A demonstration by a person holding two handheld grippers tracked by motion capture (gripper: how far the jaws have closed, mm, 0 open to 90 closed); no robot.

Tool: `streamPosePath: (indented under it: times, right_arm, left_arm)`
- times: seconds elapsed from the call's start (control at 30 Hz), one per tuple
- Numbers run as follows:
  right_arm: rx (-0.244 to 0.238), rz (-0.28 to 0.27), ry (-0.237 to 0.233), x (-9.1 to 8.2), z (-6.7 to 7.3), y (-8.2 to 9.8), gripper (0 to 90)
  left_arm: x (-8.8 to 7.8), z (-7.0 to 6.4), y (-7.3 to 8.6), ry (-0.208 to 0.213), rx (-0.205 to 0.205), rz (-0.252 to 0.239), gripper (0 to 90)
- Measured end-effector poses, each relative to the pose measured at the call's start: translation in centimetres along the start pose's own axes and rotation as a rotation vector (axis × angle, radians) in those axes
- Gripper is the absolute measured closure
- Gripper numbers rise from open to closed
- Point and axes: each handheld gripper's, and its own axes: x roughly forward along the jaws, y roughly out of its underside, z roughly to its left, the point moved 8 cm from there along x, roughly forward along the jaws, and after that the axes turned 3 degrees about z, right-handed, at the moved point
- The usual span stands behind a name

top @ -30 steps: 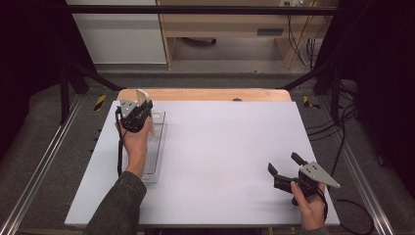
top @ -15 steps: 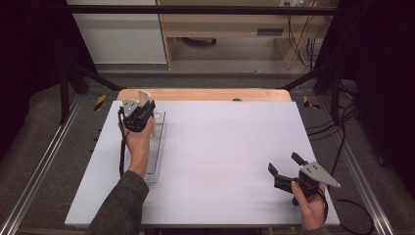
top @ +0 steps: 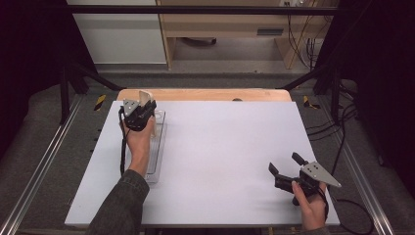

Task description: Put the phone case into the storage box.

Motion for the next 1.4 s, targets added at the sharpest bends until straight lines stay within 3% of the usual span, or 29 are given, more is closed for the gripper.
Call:
streamPosePath:
  times: [0.37,1.4]
  right_arm:
    - [0.004,0.003,0.0,-0.02,-0.06,0.03,4.9]
    - [0.011,0.012,0.003,0.08,-0.15,0.22,4.9]
  left_arm:
    - [0.31,0.13,0.07,0.01,-0.021,0.005,80.6]
    - [0.92,-0.07,0.39,0.026,-0.021,0.012,79.3]
